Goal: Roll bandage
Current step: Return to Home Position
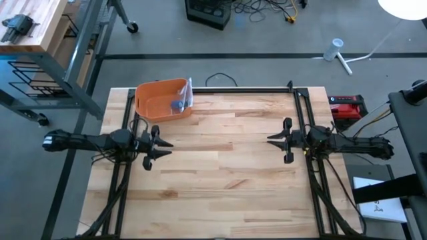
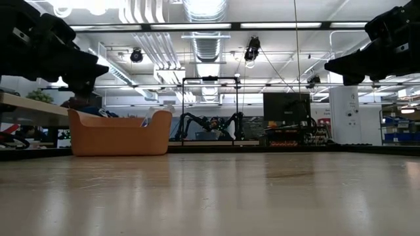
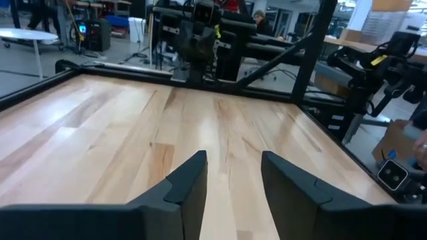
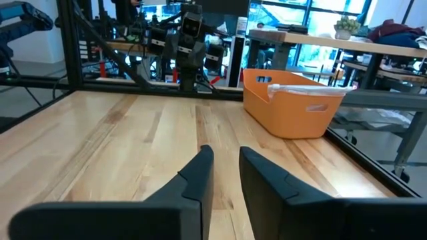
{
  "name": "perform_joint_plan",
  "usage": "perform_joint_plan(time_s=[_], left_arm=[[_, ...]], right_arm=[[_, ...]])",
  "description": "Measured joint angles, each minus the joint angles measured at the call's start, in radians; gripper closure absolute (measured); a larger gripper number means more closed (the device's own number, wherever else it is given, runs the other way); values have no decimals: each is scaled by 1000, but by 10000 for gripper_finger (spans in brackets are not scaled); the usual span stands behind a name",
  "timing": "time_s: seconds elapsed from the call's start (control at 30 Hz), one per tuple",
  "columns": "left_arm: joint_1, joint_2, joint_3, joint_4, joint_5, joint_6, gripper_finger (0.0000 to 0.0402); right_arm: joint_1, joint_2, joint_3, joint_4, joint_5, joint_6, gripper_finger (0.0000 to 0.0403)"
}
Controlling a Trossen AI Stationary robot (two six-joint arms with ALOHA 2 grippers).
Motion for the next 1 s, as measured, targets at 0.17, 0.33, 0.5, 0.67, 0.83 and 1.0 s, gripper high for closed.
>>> perform_joint_plan(time_s=[0.17, 0.33, 0.5, 0.67, 0.83, 1.0], left_arm=[[0, 27, 1, 0, 0, 0, 262], [0, 53, 2, 0, 0, 0, 257], [0, 78, 2, 0, 0, 0, 255], [0, 103, 2, 0, 0, 0, 262], [0, 125, 3, 0, 0, 0, 273], [0, 144, 3, 0, -1, 0, 284]], right_arm=[[0, 0, 0, 0, 0, 0, 329], [0, 0, 0, 0, 0, 0, 340], [0, 0, 0, 0, 0, 0, 354], [0, 0, 0, 0, 0, 0, 363], [0, 0, 0, 0, 0, 0, 361], [0, 0, 0, 0, 0, 0, 350]])
